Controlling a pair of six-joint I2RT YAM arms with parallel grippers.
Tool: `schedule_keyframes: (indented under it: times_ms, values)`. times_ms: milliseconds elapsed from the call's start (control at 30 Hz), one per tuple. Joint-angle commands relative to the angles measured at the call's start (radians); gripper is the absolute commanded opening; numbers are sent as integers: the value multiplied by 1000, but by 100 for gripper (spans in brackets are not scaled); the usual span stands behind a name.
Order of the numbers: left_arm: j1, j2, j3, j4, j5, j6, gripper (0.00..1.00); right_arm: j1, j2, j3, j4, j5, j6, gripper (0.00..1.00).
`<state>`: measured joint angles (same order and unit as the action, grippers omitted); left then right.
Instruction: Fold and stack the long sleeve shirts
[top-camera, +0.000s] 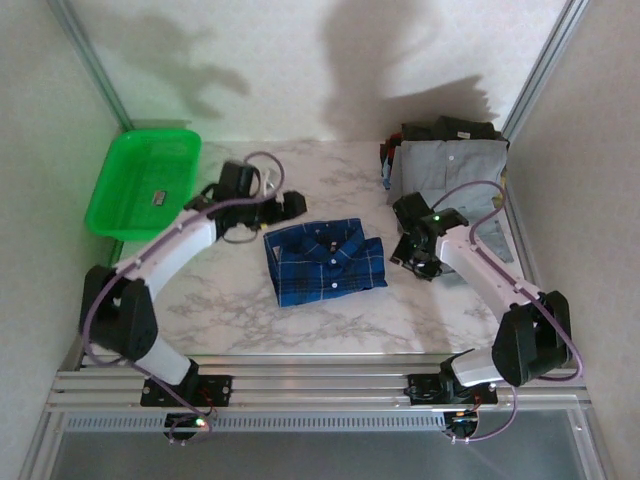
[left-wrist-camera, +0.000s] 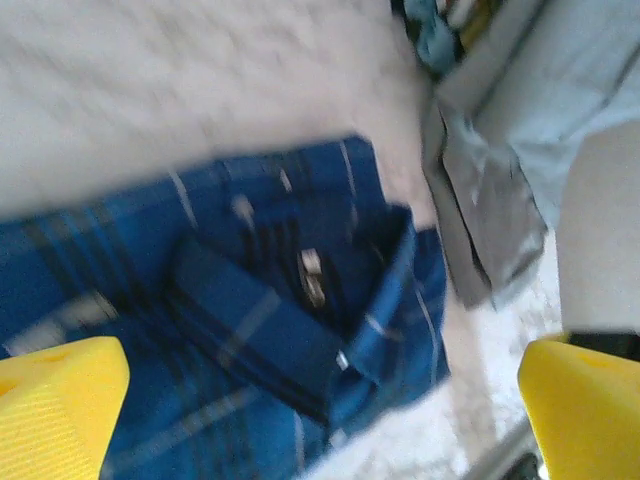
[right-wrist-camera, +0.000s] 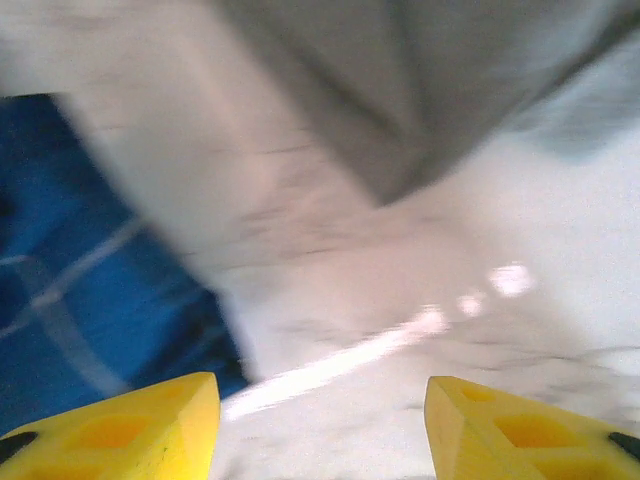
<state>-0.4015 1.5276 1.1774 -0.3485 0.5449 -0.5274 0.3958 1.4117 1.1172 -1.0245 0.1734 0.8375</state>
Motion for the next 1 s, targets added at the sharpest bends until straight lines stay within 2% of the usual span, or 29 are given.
schedule_keyframes:
  times_ms: [0,133,333,500,733,967]
  values:
    - [-111,-74,-109,76,-40,-129,100,-111,-91,-82,-115,23,-87,57]
    - [-166,-187,-230,209,-65,-214,99,-302,-241,-266,21,-142,-41,58]
    - [-175,-217,-191,165,-100,-113,100,-500,-220,-332,98,-208,-78,58]
    - [-172,-182,-150,137,-84,-58,100,-618,-168,-403,232,-246,-67,58]
    - [-158,-178,-147,129,-56,-21,100,-673,-89,-424,409,-300,-20,56]
    - [-116,-181,-156,123,-15,4,99,-701,-64,-392,425,-302,-17,55]
